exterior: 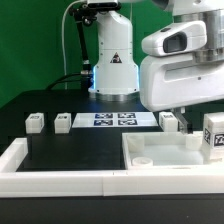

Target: Assemble square table

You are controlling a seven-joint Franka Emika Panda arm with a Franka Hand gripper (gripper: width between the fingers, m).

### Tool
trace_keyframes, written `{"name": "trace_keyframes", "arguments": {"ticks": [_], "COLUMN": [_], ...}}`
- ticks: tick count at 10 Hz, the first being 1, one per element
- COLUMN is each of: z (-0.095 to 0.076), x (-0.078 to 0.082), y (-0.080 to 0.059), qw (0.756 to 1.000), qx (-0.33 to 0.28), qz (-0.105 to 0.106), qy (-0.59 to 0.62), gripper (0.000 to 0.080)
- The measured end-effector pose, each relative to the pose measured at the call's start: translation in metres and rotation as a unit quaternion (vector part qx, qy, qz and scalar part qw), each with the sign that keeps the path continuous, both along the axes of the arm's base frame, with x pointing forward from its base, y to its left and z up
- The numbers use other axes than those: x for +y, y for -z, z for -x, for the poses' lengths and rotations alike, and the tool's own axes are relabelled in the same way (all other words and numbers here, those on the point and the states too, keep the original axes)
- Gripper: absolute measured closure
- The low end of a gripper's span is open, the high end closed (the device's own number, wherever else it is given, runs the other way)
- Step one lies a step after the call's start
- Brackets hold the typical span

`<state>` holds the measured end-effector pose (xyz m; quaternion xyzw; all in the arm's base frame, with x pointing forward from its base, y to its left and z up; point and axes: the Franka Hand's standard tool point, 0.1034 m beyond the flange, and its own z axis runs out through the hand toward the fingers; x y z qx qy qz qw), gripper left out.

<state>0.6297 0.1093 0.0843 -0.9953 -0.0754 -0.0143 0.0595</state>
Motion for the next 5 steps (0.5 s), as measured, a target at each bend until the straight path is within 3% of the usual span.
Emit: {"name": "trace_keyframes", "arguments": {"ticks": [3,4,5], "z": [0.0010,0.0016,0.0014], "x": [0.0044,0.0048,0.0043], "y": [0.0005,0.0015,0.0013], "qw": [1.000,1.000,1.000], "qx": [0.000,-0.001,-0.001], "qz": [0.000,0.000,0.000], "qy": [0.001,0.001,0.001], "gripper": [0.0198,0.0378,0.0378]}}
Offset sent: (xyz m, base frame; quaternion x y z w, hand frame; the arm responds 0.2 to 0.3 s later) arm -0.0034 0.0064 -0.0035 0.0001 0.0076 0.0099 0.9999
